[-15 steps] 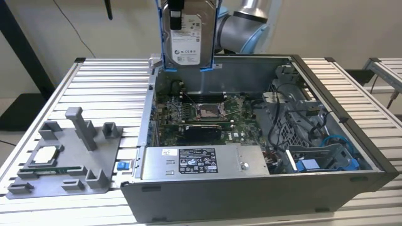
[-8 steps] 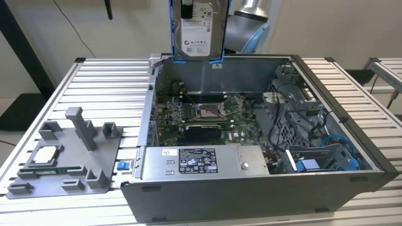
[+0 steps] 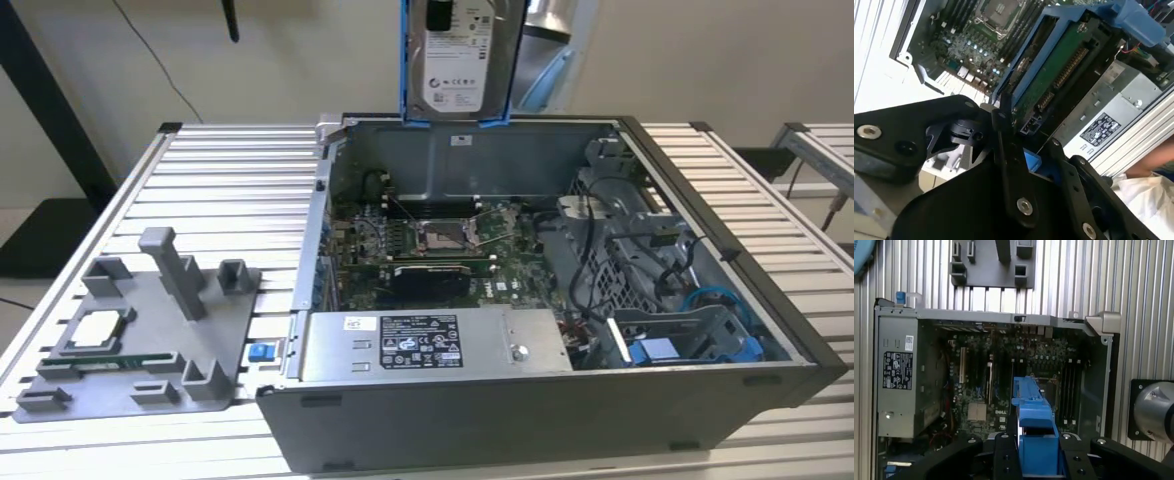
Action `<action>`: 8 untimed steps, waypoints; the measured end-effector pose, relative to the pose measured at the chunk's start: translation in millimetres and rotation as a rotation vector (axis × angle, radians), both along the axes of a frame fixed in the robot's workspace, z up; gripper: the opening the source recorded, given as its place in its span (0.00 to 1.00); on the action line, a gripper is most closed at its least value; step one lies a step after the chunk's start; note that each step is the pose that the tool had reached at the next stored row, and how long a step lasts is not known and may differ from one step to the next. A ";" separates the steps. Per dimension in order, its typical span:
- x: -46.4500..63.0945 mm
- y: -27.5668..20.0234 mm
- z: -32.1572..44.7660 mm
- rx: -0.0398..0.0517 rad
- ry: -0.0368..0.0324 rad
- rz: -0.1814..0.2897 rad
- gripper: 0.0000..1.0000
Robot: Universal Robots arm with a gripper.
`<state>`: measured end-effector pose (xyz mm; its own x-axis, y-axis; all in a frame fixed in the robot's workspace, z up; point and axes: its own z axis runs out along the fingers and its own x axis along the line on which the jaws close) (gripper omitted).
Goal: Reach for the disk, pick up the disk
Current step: 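Pick up the disk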
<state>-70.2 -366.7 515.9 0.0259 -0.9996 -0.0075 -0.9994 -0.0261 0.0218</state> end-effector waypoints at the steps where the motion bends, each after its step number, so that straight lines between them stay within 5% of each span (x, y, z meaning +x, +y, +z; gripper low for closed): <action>1: 4.9 -0.1 0.1 -0.0001 0.0006 0.000 0.00; 8: 36.7 -1.9 0.2 0.0000 0.0088 0.000 0.00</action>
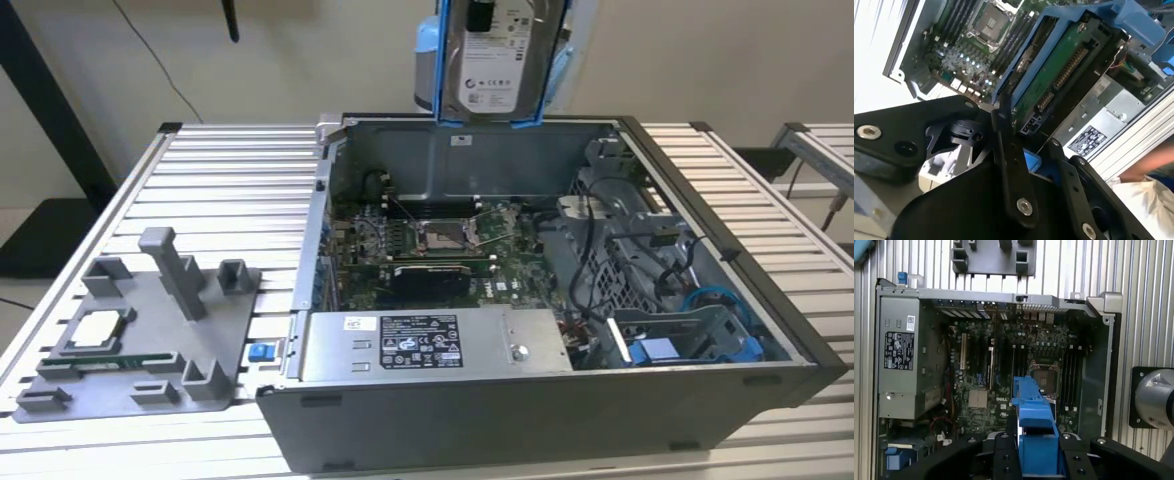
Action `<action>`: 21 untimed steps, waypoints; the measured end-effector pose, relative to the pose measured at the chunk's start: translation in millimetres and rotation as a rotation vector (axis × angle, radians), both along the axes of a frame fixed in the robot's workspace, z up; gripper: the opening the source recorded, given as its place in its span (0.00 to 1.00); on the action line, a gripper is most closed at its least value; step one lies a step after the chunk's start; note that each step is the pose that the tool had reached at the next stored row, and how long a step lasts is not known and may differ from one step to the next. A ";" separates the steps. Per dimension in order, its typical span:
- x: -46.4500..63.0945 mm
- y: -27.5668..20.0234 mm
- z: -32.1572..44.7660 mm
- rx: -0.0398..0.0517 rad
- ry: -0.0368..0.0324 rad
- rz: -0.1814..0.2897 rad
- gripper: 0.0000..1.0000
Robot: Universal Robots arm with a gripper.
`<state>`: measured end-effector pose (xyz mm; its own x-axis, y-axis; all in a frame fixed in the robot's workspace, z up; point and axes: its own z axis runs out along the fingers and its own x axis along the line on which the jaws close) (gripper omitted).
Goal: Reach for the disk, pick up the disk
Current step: 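Pick up the disk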
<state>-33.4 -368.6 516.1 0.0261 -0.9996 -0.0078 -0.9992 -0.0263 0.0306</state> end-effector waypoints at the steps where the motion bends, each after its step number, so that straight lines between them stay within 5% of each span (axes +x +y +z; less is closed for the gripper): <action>1: 4.5 -0.2 0.0 0.0001 0.0011 0.000 0.00; 14: 63.4 -1.4 1.0 0.0022 0.0111 0.000 0.00; 18: 77.2 -1.7 11.9 0.0022 0.0225 0.001 0.00; 21: 89.5 -2.0 13.5 0.0023 0.0238 0.003 0.00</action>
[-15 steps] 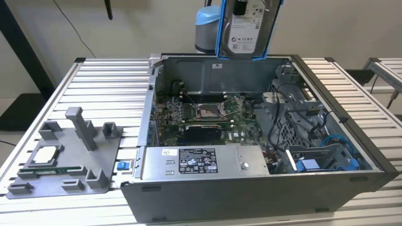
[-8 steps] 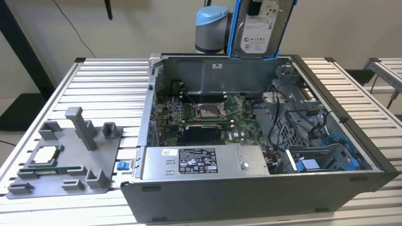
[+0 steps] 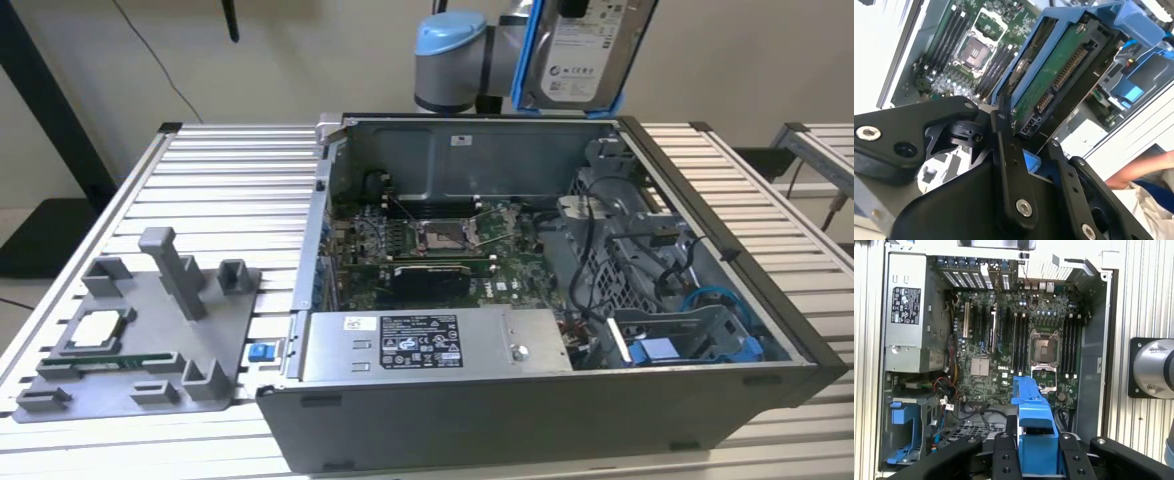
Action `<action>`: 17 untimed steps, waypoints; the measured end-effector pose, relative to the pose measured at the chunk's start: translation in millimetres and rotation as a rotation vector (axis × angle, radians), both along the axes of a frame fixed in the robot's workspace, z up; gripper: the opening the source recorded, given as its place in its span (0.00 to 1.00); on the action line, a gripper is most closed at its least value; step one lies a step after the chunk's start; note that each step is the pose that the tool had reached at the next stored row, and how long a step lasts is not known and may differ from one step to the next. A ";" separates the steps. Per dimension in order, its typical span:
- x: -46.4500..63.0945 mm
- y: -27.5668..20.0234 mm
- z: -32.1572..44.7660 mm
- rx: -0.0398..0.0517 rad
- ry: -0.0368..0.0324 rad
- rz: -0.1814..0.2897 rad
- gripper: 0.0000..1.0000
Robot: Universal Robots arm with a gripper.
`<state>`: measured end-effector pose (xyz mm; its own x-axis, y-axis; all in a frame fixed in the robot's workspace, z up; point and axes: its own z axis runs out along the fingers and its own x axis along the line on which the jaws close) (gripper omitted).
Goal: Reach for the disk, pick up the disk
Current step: 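Pick up the disk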
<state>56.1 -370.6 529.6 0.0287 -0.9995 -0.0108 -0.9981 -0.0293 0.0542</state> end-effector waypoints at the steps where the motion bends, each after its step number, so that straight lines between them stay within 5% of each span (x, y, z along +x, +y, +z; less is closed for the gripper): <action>1: 4.5 -0.1 0.0 0.0000 0.0000 0.000 0.00; 12: 54.7 -4.7 -0.2 0.0001 0.0000 0.001 0.00; 17: 59.3 -5.0 -0.4 0.0002 0.0000 0.001 0.00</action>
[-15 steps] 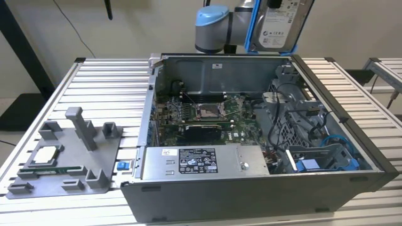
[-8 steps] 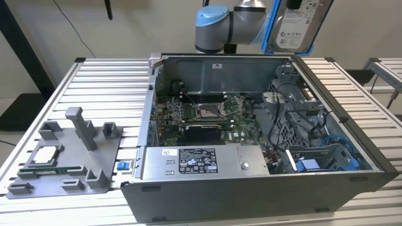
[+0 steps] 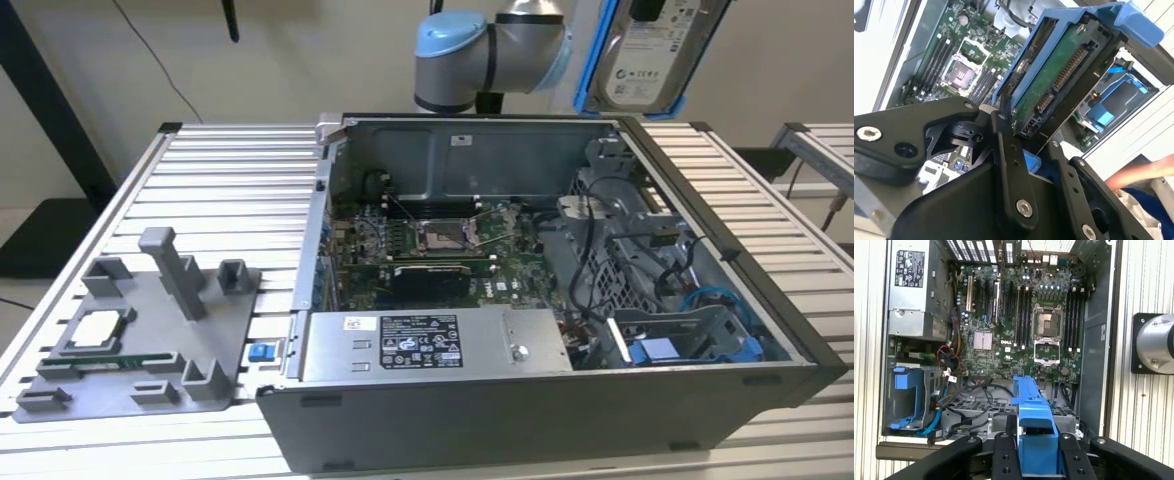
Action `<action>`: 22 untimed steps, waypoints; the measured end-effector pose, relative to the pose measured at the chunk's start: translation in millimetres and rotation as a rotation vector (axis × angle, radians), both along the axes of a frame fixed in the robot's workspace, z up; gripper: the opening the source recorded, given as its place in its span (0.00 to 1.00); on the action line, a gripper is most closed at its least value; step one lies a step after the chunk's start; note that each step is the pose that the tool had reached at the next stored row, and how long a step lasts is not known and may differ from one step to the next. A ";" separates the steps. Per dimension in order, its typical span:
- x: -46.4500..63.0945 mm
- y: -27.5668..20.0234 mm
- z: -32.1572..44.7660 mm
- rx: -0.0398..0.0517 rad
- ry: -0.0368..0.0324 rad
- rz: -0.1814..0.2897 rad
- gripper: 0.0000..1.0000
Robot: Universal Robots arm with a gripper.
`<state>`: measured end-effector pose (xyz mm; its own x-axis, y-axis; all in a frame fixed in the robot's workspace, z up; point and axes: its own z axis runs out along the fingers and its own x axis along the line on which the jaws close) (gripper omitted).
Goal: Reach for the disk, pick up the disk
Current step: 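Pick up the disk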
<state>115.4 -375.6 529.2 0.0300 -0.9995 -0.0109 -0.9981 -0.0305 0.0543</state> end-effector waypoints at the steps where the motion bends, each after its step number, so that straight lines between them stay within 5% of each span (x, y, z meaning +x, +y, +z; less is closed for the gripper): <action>1: 0.1 0.0 0.1 -0.0001 0.0000 0.000 0.00; 22: 0.2 -22.2 -3.2 -0.0001 -0.0001 -0.014 0.00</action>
